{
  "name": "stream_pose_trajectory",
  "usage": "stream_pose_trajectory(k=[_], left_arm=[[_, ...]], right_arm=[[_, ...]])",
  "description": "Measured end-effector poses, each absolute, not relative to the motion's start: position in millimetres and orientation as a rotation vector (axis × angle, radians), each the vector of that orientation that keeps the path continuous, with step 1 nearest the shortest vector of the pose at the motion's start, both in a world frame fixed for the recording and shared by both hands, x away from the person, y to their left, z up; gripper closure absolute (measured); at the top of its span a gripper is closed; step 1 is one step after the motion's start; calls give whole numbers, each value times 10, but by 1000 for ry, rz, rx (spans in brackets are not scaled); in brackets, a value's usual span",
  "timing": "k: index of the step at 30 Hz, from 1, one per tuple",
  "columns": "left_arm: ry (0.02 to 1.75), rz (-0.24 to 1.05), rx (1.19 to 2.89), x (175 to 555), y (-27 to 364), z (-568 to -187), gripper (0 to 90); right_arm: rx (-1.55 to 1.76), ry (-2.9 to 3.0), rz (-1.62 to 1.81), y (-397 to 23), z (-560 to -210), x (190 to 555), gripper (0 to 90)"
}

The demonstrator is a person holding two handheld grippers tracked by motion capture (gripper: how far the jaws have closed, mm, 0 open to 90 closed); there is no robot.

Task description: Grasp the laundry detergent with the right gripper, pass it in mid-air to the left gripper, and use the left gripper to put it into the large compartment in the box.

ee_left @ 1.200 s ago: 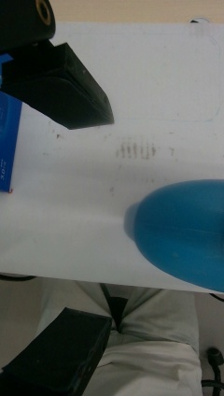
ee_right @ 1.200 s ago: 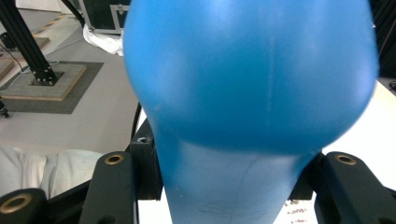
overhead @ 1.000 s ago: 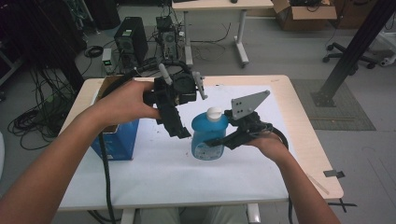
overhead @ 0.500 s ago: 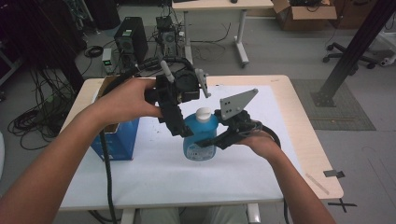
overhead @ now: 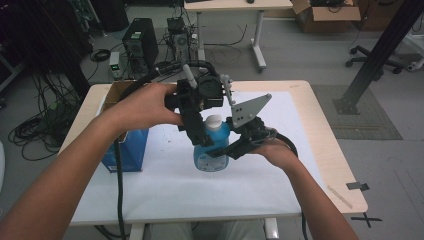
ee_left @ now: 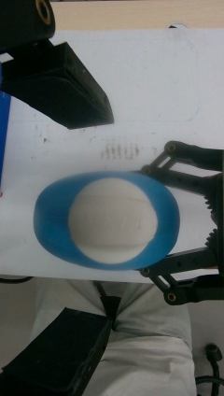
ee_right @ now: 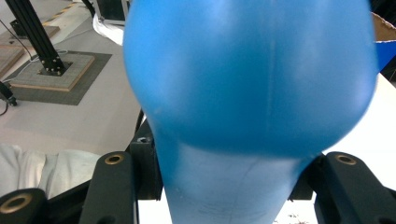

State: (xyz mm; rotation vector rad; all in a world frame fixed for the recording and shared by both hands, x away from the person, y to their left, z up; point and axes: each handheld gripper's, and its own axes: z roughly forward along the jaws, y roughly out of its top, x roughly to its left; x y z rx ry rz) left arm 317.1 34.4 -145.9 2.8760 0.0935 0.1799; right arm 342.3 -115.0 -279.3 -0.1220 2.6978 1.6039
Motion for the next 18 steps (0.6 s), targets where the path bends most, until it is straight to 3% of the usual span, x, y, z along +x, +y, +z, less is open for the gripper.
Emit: stream_pose_trajectory(k=[18], left_arm=[[87, 138, 2903, 3247, 256, -1667, 73]], right_arm=[[-123, 2699, 1599, -1136, -2768, 3414, 443]])
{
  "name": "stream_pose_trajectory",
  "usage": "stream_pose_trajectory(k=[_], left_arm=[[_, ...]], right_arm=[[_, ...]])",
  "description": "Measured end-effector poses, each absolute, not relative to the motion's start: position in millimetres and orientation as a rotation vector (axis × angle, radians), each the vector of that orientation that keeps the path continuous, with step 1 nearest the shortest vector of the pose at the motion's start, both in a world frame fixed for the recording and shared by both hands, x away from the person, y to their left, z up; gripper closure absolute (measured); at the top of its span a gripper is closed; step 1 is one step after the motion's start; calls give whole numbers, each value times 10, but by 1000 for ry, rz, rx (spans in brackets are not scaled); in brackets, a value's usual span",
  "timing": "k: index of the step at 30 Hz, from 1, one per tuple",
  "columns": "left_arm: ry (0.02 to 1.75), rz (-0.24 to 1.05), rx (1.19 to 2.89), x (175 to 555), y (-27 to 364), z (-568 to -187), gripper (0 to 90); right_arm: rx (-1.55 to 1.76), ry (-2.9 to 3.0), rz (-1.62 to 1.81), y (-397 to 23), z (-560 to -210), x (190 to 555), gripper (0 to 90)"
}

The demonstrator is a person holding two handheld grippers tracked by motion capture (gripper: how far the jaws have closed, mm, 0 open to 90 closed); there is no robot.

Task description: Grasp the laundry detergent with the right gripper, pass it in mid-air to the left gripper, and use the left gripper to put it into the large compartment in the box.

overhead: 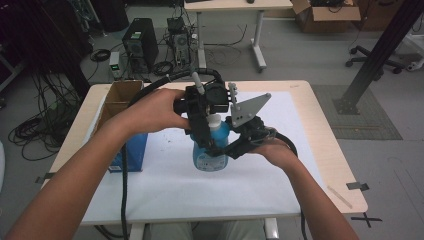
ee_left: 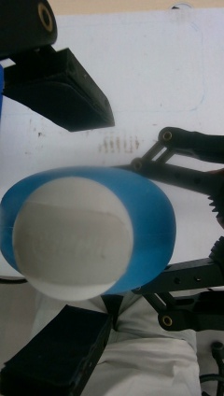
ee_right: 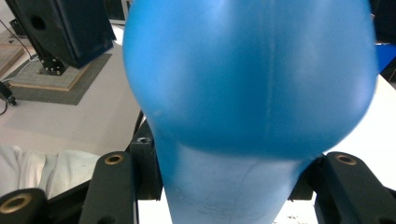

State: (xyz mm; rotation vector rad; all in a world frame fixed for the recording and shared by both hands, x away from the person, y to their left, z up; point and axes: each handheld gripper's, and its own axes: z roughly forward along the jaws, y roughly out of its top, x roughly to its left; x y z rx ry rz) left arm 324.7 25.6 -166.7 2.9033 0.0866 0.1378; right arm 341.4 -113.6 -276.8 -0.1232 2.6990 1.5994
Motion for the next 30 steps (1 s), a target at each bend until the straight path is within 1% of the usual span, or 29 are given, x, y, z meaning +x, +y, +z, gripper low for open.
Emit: stream_pose_trajectory(k=[2, 10, 17, 28, 30], left_arm=[[78, 124, 2907, 3249, 262, -1688, 105], [94, 118, 2908, 3271, 278, -1738, 121], [82, 107, 2908, 3279, 264, -1751, 186], [77, 106, 2903, 3283, 265, -1754, 217], [76, 104, 2904, 3280, 263, -1756, 239]], right_arm=[[-124, 2700, 1598, -1132, -2767, 3414, 443], [-125, 2705, 1586, -1132, -2768, 3412, 442], [-122, 2700, 1592, -1139, -2759, 3414, 443], [-126, 2706, 1585, -1129, -2763, 3418, 442], [-126, 2707, 1586, -1123, -2763, 3413, 443]])
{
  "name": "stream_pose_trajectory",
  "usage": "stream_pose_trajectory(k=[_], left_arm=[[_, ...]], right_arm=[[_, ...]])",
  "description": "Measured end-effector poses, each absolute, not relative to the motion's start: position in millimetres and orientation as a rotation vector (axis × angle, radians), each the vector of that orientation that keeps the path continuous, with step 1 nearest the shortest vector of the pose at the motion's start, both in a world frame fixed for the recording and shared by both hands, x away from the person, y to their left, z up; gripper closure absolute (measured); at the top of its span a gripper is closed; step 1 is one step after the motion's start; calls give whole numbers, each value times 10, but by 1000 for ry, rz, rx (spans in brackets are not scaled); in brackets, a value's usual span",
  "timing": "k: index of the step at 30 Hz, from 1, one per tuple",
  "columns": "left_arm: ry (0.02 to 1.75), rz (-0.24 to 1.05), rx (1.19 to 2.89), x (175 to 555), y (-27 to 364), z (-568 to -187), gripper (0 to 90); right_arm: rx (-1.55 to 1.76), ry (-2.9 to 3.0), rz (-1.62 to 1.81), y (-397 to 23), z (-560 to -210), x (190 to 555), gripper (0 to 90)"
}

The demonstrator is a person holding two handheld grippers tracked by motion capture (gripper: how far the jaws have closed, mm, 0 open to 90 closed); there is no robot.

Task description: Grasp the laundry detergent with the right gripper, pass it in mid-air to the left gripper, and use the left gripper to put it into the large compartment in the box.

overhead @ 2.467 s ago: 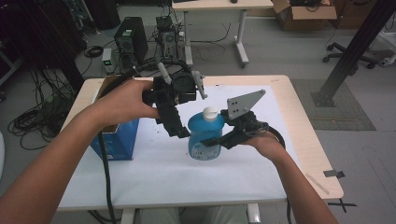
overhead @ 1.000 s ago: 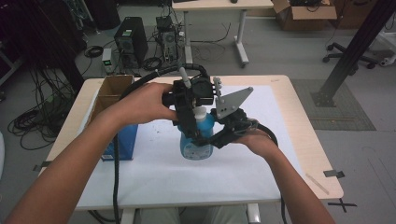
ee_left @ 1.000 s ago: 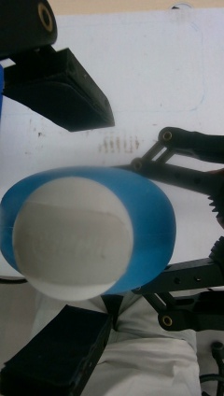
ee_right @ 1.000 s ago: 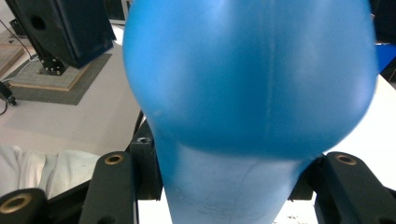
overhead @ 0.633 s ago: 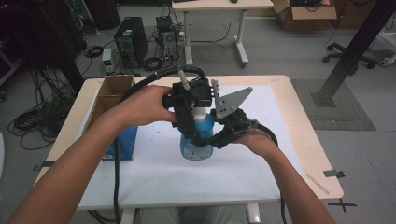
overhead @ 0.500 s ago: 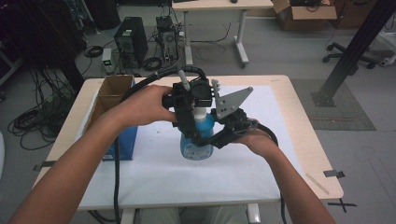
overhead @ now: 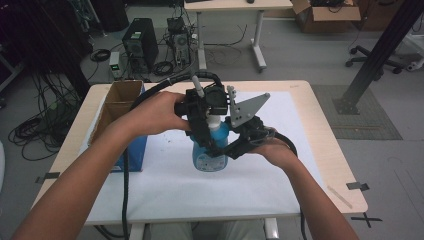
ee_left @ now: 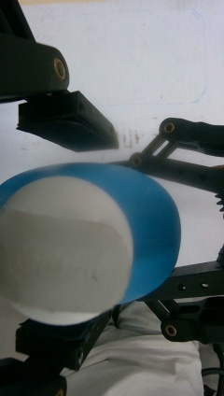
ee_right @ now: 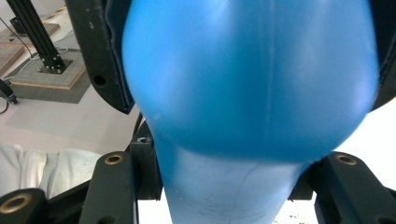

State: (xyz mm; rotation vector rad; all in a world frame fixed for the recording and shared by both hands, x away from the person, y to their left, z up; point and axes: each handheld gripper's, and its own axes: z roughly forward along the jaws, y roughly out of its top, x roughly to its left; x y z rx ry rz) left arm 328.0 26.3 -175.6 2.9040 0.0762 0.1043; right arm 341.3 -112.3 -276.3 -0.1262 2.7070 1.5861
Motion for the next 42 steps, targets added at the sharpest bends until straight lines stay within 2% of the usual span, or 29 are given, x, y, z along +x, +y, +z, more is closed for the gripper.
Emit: stream_pose_trajectory(k=[10, 18, 35, 36, 37, 38, 42], left_arm=[[75, 101, 2903, 3289, 272, -1753, 285], [59, 71, 2903, 3286, 271, -1764, 373], [41, 120, 2921, 3240, 261, -1753, 379], [51, 126, 2922, 3244, 265, -1743, 380], [51, 126, 2922, 3244, 265, -1743, 379], [63, 137, 2926, 3252, 281, -1734, 379], [87, 146, 2918, 3257, 316, -1708, 379]], right_arm=[[-129, 2705, 1587, -1115, -2761, 3419, 443], [-129, 2708, 1585, -1112, -2763, 3423, 443], [-128, 2693, 1576, -1097, -2768, 3401, 430], [-126, 2671, 1595, -1109, -2778, 3393, 329], [-126, 2671, 1595, -1109, -2778, 3393, 329], [-115, 2666, 1590, -1128, -2795, 3393, 230], [-70, 2680, 1580, -1219, -2828, 3408, 163]])
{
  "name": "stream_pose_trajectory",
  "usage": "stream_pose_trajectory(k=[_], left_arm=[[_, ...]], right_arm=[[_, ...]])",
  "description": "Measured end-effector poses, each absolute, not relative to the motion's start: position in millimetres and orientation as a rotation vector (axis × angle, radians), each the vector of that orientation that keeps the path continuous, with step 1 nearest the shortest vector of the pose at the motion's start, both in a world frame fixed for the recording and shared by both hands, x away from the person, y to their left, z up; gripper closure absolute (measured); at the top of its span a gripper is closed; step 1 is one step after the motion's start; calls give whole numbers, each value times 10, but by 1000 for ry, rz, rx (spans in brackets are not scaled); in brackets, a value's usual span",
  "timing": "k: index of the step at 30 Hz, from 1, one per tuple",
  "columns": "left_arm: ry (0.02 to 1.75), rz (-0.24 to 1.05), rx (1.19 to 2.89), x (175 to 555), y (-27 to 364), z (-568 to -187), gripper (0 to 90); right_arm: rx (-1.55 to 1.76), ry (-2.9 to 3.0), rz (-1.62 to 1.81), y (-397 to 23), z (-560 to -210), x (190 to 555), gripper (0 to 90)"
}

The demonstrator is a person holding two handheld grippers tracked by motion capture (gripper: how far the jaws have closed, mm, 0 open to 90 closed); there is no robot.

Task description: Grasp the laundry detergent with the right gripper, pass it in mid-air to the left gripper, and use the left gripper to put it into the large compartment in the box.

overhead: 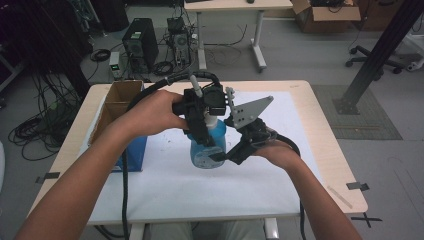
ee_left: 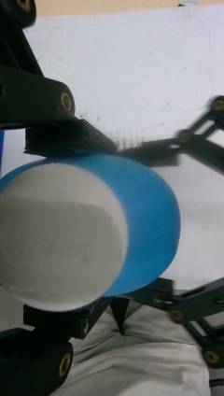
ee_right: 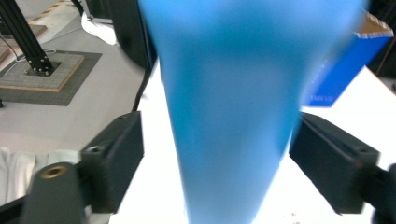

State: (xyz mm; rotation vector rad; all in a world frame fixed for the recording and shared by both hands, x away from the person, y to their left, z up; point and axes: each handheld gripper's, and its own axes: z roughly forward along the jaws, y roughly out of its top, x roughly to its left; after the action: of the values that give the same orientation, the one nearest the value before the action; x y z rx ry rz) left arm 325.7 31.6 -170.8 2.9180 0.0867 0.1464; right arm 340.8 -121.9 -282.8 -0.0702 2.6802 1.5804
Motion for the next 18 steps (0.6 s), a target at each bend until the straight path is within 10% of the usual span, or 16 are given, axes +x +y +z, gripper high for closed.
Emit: stream_pose_trajectory(k=[18], left_arm=[[403, 257, 2906, 3423, 529, -1334, 379]], right_arm=[[379, 2660, 1281, -2301, -2756, 3503, 29]])
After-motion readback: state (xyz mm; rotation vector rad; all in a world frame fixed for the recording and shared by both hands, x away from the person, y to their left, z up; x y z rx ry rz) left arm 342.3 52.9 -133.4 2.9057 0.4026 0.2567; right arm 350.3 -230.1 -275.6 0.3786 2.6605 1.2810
